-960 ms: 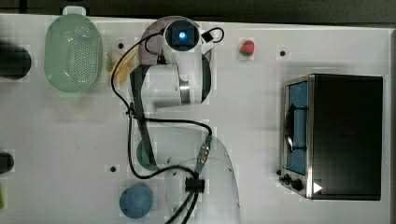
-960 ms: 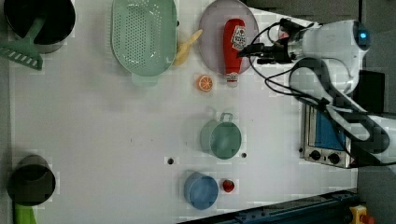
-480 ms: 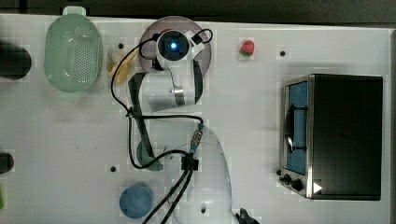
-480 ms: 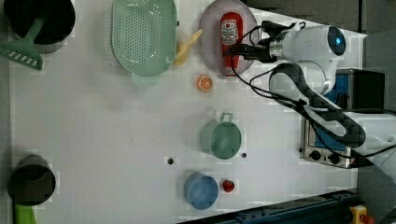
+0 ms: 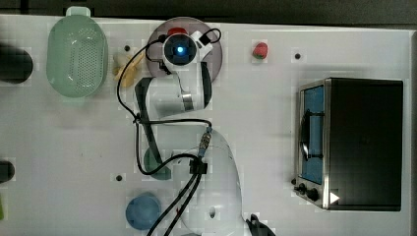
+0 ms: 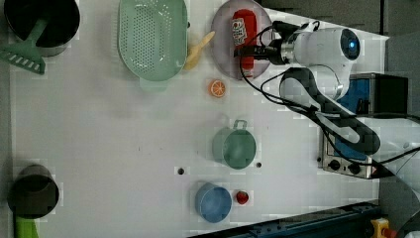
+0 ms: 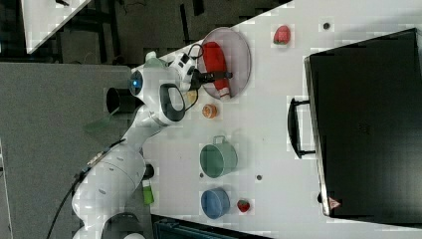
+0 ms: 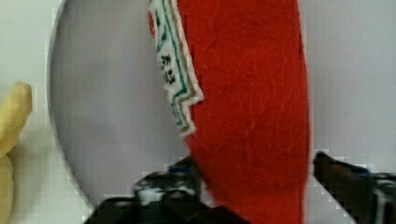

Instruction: Pick ketchup from plate and place it on table.

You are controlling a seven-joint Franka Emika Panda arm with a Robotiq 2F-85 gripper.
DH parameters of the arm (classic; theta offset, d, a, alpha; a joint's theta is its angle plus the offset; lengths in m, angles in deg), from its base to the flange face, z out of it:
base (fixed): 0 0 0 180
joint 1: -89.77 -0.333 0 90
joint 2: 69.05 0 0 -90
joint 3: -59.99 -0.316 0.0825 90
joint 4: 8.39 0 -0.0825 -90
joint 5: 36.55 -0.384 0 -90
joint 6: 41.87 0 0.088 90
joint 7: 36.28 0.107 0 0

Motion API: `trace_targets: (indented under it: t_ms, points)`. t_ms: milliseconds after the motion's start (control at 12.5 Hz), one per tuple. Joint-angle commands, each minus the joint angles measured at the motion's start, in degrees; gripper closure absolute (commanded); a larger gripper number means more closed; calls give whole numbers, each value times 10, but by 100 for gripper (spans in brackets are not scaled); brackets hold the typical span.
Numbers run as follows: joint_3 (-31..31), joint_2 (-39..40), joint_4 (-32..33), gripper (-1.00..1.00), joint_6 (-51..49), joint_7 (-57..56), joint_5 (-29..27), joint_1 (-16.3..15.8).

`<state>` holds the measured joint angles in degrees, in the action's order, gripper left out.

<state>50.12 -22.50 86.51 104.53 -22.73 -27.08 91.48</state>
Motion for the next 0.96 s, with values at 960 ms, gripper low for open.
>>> trace_targets:
  t_ms: [960]
  points:
    - [-1, -145, -77, -21, -203, 4, -92, 36]
